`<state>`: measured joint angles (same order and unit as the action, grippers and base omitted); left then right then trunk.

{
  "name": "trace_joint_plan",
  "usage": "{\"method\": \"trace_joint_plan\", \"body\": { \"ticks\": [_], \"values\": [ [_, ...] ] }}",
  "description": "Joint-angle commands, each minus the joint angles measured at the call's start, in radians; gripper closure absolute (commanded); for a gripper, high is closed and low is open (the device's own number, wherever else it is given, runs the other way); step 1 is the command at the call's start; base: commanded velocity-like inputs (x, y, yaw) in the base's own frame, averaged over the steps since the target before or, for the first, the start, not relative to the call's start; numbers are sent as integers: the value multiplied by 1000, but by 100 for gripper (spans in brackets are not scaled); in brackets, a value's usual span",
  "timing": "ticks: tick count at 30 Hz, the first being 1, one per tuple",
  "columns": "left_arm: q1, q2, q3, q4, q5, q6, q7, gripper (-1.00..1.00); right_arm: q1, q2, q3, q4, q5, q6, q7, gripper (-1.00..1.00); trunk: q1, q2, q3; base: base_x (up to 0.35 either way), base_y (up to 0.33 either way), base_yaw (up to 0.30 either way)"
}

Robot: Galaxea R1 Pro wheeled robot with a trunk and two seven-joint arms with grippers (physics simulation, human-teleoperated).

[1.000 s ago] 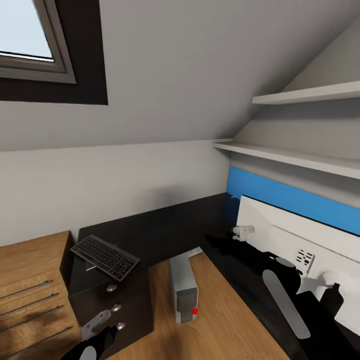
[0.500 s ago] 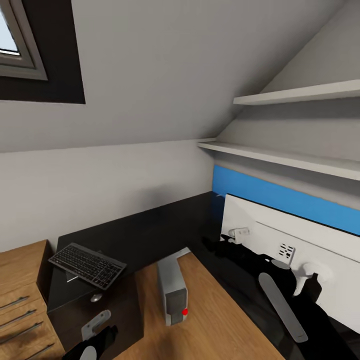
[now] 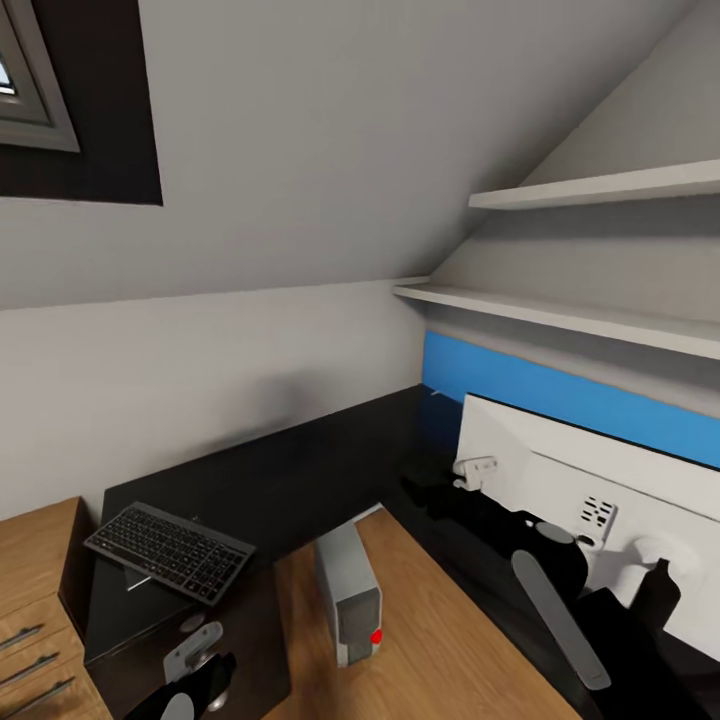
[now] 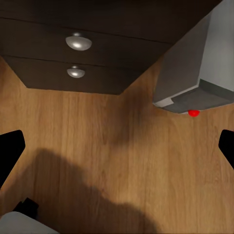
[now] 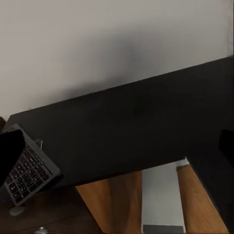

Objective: In the bedroom, organize the workspace by keeping the computer under the desk, ensuring the monitor is on the desk, placing the keyboard on the desk next to the monitor, placing the mouse on the desk next to the keyboard, moving the folder from the swivel chair onto the desk next to the mouse, stacking the notebook on top of the folder with the pen on top of the notebook, and positioning the swivel chair next to the desk.

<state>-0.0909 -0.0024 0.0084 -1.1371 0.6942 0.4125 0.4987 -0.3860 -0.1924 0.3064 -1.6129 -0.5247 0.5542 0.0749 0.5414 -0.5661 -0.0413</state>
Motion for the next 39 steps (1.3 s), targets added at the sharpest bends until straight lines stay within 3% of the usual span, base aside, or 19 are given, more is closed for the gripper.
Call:
{"method": "trace_joint_plan", "body": {
  "ticks": [1,6,12,13,18,29,36,37,39],
  "values": [
    [-1,0,1,-1,9,3,6,-100,0,1,2,-1,17,4,-24,-100,1,-2,-2,28,36,-10],
    [-1,-1,1,0,9,3,6,-100,2,5,16,-1,39,3,-81,-100,1,-2,-2,19,25,-7],
    [-1,-1,1,1,9,3,6,-100,14,7,74,-1,55,-3,-167,-100,1,-2,-2,7,9,-3],
    [-1,-1,1,2,10,3,6,-100,29,6,97,-2,58,-13,-199,-100,1,-2,-2,3,4,-1],
    [-1,-2,1,2,10,3,6,-100,72,4,132,-2,61,-38,-265,-100,1,-2,-2,2,2,-1],
    [-1,-1,1,2,10,3,6,-100,131,-6,230,-2,65,-49,-305,-100,1,-2,-2,0,0,0],
    [-1,-1,0,2,10,3,1,-100,204,-14,250,-2,66,-43,-311,-100,1,-2,-2,0,5,-48],
    [-1,-1,0,2,10,3,-17,-100,250,-30,254,-2,67,-43,-312,-100,1,-2,-2,0,78,-233],
    [-1,-1,0,2,10,3,-26,-100,263,-39,255,-2,69,-45,-312,-100,1,-2,-2,0,61,-251]
  ]
}}
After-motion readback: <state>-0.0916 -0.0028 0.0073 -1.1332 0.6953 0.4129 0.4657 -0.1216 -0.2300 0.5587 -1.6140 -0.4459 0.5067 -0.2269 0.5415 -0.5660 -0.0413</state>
